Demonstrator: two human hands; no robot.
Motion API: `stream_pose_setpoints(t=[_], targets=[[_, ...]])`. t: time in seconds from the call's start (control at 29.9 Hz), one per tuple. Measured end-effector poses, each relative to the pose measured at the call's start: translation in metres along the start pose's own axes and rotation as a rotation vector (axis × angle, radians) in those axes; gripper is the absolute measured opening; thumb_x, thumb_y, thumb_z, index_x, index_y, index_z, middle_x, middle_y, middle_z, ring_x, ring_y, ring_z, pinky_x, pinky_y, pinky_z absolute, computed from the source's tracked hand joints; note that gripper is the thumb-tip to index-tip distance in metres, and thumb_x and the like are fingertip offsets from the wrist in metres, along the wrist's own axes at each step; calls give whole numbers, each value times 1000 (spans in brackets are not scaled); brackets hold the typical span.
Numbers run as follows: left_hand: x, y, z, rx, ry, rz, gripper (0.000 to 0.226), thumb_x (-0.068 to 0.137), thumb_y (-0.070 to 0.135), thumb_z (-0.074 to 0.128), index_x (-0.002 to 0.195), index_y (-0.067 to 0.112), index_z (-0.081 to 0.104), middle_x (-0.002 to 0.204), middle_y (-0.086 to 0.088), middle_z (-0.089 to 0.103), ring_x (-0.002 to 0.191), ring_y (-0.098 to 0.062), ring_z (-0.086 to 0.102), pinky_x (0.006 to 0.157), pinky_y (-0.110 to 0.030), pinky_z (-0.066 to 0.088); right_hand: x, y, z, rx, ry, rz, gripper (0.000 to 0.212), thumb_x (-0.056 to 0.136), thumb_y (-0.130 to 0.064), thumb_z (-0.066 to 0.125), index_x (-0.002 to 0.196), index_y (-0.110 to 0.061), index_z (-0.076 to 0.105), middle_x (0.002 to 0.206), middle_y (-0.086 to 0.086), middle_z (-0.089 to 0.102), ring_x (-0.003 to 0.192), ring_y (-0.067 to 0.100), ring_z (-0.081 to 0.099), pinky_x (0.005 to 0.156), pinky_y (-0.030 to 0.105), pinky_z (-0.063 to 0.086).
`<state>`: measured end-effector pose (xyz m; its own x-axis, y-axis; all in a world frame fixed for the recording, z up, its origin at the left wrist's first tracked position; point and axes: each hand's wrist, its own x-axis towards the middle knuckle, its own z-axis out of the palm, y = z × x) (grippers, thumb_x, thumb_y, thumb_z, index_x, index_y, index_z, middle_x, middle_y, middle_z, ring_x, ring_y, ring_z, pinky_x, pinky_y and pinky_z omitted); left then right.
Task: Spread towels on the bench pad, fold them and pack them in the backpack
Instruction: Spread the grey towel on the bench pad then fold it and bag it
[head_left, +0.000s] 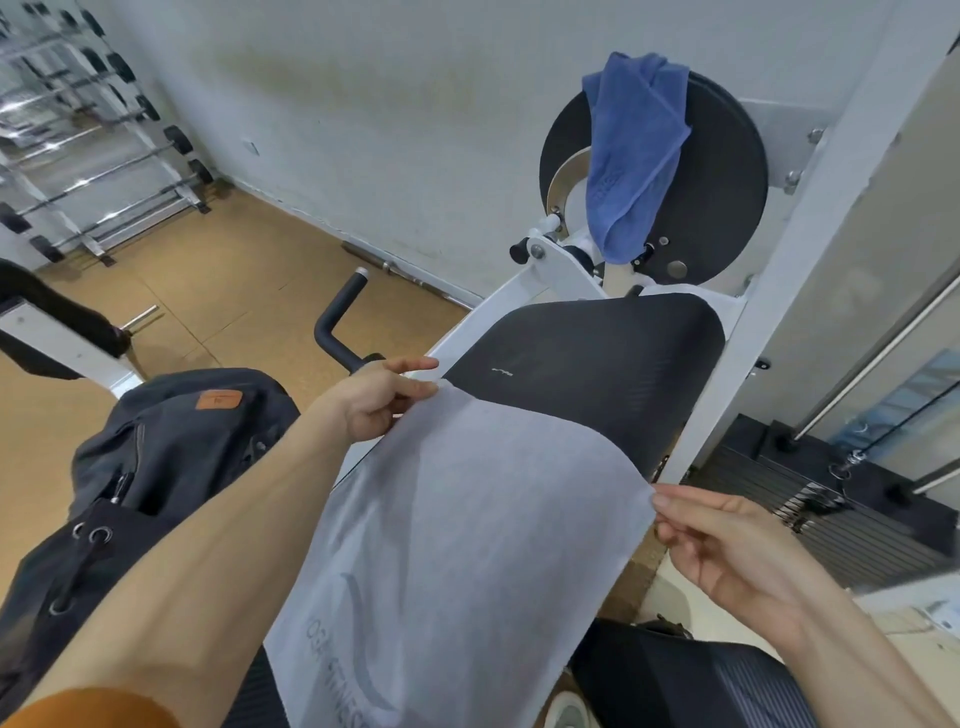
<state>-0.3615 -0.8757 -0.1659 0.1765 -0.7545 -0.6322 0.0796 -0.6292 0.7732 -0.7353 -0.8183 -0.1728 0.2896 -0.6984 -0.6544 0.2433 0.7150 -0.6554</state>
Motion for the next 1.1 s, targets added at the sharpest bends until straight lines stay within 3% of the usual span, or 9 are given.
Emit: stream_pose_setpoints(t=[0.13,0.27,0.37,0.47,0.54,0.67,0.94,1.1], targets=[[5,-9,4,-159,117,37,39,84,-1,70,118,19,67,115,-11,65,101,-27,63,86,-37,55,1,3,1,-112,58,-74,19,78,0,72,97,2,73,72,10,59,57,11,53,49,17,50],[13,-16,9,251,199,29,20,84,19,75,104,24,73,113,-5,64,102,-21,62,92,-33,54,-1,1,4,-277,47,-138,5,87,-7,67,90,-11,70,81,6,62,72,13,53,63,26,49],[18,-16,14,583,174,83,4,88,36,68,92,37,70,102,2,63,100,-18,61,96,-36,51,-3,-1,8,-313,10,-150,5,90,-13,64,91,-12,70,84,3,71,69,10,61,63,27,48],[20,-12,16,690,121,170,8,92,29,65,98,33,66,91,4,58,89,-14,57,88,-31,51,-6,-4,11,-357,-41,-160,20,81,-24,73,97,-12,71,89,4,75,70,10,60,65,26,46],[21,-9,14,677,55,189,16,90,19,67,102,29,68,98,-4,59,92,-18,59,91,-35,53,-6,-8,11,-405,-59,-179,26,75,-25,76,97,-11,74,93,8,76,74,11,61,67,26,44],[27,1,15,815,-8,198,8,90,17,67,95,22,70,99,-7,67,96,-23,62,94,-39,53,-2,-20,10,-437,-53,-202,10,83,-14,72,89,-7,75,86,10,75,70,15,57,58,21,47],[49,26,28,570,53,206,7,93,11,63,96,16,63,106,-11,67,99,-28,62,87,-34,55,21,-58,7,-169,38,-233,13,91,-8,61,101,-1,62,71,7,72,53,14,67,47,21,54],[74,41,54,514,199,323,12,92,12,66,102,14,71,97,-1,66,81,-7,56,74,-21,46,48,-90,-1,27,148,-314,7,89,-3,61,96,-2,61,78,9,69,61,13,70,53,22,57]])
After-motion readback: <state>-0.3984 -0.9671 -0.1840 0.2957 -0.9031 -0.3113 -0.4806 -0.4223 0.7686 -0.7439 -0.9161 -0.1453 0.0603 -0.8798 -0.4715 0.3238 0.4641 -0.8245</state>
